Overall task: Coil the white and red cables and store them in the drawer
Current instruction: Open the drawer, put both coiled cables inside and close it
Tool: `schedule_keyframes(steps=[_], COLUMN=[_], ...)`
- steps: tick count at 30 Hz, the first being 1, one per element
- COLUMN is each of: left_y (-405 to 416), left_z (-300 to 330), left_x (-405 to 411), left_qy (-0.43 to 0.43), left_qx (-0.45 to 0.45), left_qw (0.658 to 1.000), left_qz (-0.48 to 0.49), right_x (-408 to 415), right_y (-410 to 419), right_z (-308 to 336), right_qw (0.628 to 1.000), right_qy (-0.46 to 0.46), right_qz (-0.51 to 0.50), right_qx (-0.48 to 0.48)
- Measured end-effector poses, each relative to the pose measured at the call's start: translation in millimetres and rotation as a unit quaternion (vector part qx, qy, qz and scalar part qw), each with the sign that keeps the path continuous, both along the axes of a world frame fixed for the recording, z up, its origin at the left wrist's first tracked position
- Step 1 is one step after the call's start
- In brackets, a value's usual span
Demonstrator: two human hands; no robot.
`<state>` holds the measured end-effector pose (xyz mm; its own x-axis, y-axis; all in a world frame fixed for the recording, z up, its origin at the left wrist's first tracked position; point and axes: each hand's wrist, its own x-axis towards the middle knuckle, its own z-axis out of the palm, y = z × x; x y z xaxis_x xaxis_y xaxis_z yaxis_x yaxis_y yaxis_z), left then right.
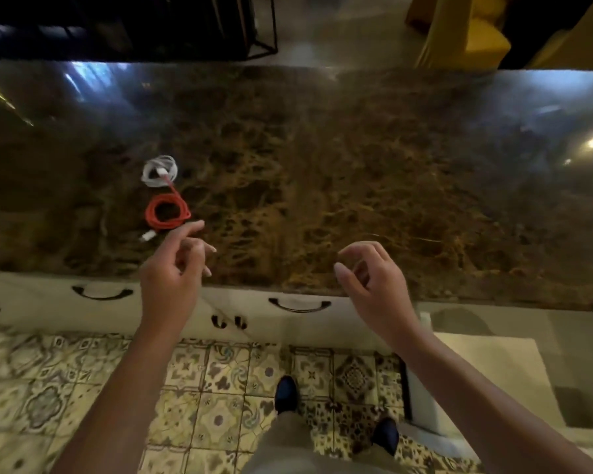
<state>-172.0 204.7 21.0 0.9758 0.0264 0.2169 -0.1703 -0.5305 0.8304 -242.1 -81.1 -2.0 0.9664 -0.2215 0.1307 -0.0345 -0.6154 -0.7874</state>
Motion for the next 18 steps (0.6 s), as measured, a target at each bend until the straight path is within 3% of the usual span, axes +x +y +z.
schedule_keyframes(steps=[8,13,18], left_y=[87.2,113.5,125.4], left_z=[-13.0,-18.5,-16.2], left_x=[85.3,129.6,177.5], left_qy=[-0.129,-0.079,0.032], left_qx=[0.234,0.292,0.262], left_qw=[0.963,0.953,0.964], left_qz=[-0.023,-0.026,-0.014], right_x=[94.2,150.9,197.8], right_y=[91.0,136.9,178.7], right_z=[7.8,12.8,16.3], right_qw=[0.997,0.991,0.984], right_qy=[0.03,0.053,0.069], right_qz=[0.055,0.096,0.106], right_qx=[-0.035,-0.083,-0.126])
